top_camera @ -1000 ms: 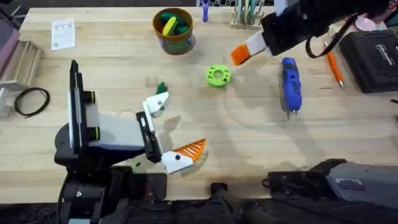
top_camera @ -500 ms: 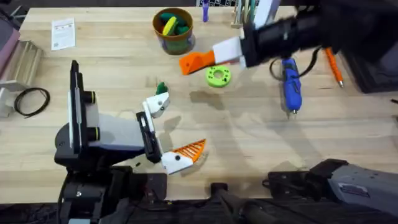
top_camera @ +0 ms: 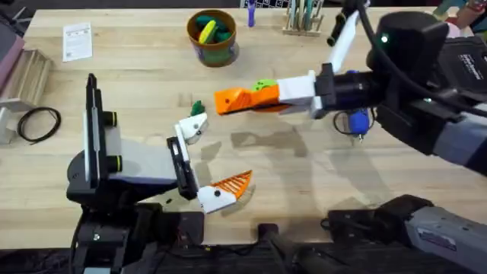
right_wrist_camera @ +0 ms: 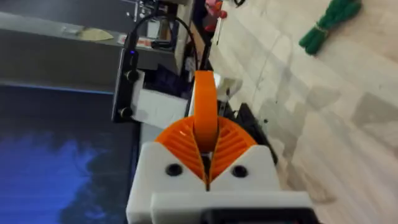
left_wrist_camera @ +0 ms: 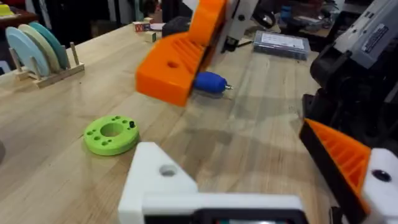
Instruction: Pick up the gripper from the table and insert it into the empty holder that is missing its gripper. Then pick up a screw, insert it into the mounting hole, and use the screwdriver to tighten it. Finally, clean up the table by picking up the vegetable and placing it into the bucket.
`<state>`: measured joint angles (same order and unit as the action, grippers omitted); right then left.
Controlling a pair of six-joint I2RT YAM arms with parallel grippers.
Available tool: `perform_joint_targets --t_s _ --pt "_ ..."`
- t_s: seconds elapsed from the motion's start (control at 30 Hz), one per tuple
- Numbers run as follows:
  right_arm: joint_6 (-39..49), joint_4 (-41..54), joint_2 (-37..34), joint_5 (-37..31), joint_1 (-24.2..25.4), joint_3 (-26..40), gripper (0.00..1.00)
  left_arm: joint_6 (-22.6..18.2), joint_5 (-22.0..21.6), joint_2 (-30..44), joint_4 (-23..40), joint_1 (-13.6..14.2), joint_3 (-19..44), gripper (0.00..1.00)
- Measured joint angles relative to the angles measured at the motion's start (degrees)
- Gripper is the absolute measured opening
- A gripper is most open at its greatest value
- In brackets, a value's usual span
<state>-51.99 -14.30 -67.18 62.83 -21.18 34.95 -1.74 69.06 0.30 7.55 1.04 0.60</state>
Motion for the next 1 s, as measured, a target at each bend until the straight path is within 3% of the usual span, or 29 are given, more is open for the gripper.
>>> perform_joint_targets --t_s 0.37,0.57,0.77,1.0 --pt "-6.49 -1.01 0.31 11.19 2.76 -4.67 0.008 0.0 0.0 0.01 0.02 0.0 0.0 0.985" --pt "-9.11 -16.63 -0.75 13.58 2.08 -6.5 0.008 0.0 0.0 0.02 0.02 0.0 0.0 0.987" --pt "-16.06 -32.05 -6.88 14.02 1.89 -8.87 0.008 0.0 0.0 0.0 0.02 0.0 0.0 0.985" --pt "-20.68 -38.72 -13.47 14.89 0.95 -8.95 0.008 0.0 0.0 0.0 0.02 0.0 0.0 0.985"
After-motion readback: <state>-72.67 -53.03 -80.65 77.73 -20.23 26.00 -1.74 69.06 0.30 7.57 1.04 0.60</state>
